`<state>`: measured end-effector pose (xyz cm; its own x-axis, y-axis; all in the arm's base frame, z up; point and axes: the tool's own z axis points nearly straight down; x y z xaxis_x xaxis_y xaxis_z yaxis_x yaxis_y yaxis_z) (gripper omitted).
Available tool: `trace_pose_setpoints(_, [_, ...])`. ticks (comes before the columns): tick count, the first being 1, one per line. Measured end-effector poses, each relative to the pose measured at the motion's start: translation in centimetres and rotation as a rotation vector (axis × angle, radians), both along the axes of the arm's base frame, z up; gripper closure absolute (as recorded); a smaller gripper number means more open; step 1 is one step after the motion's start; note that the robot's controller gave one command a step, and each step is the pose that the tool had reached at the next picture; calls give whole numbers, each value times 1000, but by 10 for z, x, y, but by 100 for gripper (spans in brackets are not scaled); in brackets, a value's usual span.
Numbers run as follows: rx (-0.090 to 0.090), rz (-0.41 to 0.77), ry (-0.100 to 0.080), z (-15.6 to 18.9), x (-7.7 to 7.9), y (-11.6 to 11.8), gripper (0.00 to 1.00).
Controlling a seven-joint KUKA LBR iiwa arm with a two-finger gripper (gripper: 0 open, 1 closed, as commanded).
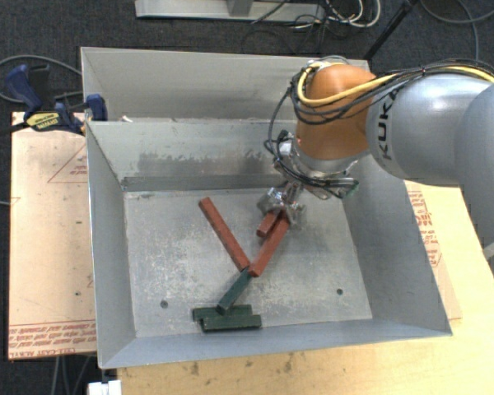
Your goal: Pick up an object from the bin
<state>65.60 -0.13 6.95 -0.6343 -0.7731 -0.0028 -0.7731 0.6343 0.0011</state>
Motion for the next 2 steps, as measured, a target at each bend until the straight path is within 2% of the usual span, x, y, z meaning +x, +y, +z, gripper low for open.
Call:
trace_pose_setpoints(1, [0, -2, -3, 12, 1, 1, 100])
trace_pose_setpoints(2, [-1, -4, -9, 80, 3, 2, 100])
